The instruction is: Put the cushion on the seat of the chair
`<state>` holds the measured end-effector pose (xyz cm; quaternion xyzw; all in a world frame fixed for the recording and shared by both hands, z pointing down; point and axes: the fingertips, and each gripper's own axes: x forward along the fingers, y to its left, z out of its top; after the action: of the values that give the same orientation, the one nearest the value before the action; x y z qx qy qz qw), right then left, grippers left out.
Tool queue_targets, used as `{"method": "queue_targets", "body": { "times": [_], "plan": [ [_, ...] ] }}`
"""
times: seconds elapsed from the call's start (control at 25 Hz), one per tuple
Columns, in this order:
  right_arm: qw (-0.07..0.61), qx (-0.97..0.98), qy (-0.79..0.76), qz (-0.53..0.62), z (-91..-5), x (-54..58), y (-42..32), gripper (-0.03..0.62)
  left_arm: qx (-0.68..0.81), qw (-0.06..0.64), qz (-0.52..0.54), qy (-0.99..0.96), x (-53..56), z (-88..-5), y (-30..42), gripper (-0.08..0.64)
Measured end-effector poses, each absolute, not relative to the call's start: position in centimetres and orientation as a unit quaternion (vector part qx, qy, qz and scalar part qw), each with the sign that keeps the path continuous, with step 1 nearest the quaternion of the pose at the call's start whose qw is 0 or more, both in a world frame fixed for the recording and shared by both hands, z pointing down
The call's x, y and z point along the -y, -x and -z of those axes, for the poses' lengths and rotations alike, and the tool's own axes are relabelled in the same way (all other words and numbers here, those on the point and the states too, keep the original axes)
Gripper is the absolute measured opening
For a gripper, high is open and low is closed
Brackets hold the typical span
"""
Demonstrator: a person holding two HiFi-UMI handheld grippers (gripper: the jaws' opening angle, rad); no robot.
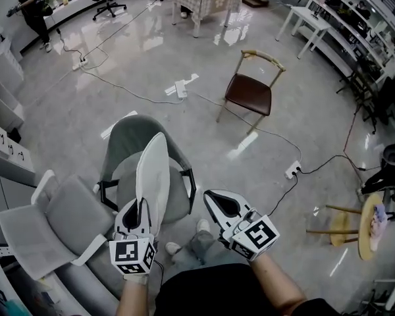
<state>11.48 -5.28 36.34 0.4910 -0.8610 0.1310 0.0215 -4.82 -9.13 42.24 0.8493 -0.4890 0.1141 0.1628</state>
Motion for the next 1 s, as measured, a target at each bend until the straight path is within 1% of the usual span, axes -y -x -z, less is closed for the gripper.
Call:
{"method": "queue_targets", "body": {
  "times": [0.24,0.56,0.76,0.88,1.0],
  "plan": [
    [0.011,0.857,-0.497,-0.132,-36.3,6.0,-12.6,0.011,0.488,0.171,-0.131,-0.846,10.3,-44.6,3.2,0.037],
    [0.029,0.848,-0.507,-0.151,-38.1,6.1,-14.1,0.011,0.493,0.205,-0.134,-0.835,12.0,-48.2,1.5,0.037],
    [0.067,0.845,-0.505,-0.164,-39.8,5.6,-14.9,0.011,0.506,0.226,-0.134,-0.821,13.0,-50.0,0.6,0.037],
    [0.055,0.844,-0.507,-0.165,-39.6,5.7,-15.3,0.011,0.513,0.237,-0.131,-0.814,13.3,-51.1,-0.2,0.038],
    [0.073,0.841,-0.508,-0.172,-40.6,5.4,-16.2,0.011,0.518,0.251,-0.124,-0.808,13.5,-51.9,-1.3,0.038]
  ]
}}
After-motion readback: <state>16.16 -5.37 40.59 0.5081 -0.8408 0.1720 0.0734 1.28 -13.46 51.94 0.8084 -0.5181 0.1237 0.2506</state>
